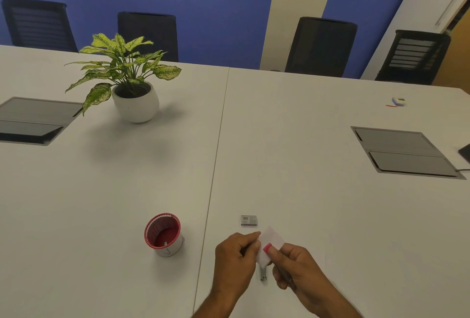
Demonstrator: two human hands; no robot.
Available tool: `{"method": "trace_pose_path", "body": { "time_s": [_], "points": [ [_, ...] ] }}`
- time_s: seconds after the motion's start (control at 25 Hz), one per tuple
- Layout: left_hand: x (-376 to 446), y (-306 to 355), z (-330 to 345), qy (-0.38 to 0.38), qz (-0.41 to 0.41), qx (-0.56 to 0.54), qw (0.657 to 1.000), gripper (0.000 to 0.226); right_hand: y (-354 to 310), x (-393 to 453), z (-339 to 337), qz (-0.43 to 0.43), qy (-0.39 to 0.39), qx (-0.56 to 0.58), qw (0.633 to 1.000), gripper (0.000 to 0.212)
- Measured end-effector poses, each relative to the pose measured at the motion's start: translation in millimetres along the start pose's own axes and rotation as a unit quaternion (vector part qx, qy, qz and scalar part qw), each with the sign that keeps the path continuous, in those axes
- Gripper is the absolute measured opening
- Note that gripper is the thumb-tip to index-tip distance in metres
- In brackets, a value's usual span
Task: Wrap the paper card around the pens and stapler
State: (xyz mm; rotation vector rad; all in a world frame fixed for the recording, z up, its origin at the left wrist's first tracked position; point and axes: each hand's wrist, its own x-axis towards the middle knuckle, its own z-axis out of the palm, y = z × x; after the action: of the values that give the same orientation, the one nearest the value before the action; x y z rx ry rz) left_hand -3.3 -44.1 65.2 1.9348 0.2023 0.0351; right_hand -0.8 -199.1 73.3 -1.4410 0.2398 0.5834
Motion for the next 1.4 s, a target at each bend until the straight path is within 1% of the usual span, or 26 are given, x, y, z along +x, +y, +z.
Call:
{"method": "trace_pose_path", "body": {
  "time_s": [0.16,0.36,0.48,0.64,0.8,1.0,1.04,1.16,1.2,1.28,1.32,1.4],
  "points": [
    [3,-1,2,-0.020,-0.004,-0.006,1.000,0.025,8,5,-3,0.003,0.021,0.005,1.000,0.049],
    [6,-4,4,-0.044,-0.014,-0.002,0.999,0.026,10,8,-3,0.015,0.028,0.001,0.999,0.046],
    [6,-5,5,-0.057,-0.018,0.002,0.998,0.025,9,9,-3,0.007,0.029,0.013,0.999,0.045],
    [5,-9,7,-0.044,-0.020,-0.014,0.999,0.022,7,9,-2,-0.010,0.032,0.017,0.999,0.043],
    [3,-6,7,-0.027,-0.022,-0.023,0.999,0.020,6,9,0,-0.014,0.031,-0.004,0.999,0.044],
    [1,-4,9,-0.042,-0.080,-0.081,0.993,0.012,5,6,4,-0.034,0.049,-0.003,0.998,0.038],
    [0,-3,9,-0.052,-0.093,-0.096,0.990,0.017,5,6,5,-0.035,0.057,-0.007,0.998,0.039],
    [-2,-3,14,-0.101,-0.120,-0.158,0.975,0.059,3,4,7,-0.040,0.076,-0.019,0.996,0.039],
    [-2,-2,16,-0.112,-0.122,-0.175,0.971,0.064,1,3,8,-0.044,0.080,-0.020,0.996,0.038],
    [-3,-1,18,-0.113,-0.113,-0.191,0.968,0.066,-1,2,10,-0.053,0.089,-0.018,0.994,0.034],
    [-3,0,19,-0.105,-0.110,-0.193,0.969,0.064,-2,2,11,-0.058,0.093,-0.015,0.994,0.031],
    [-2,2,20,-0.090,-0.105,-0.194,0.971,0.051,-1,3,11,-0.064,0.101,-0.012,0.993,0.024]
  ]
}}
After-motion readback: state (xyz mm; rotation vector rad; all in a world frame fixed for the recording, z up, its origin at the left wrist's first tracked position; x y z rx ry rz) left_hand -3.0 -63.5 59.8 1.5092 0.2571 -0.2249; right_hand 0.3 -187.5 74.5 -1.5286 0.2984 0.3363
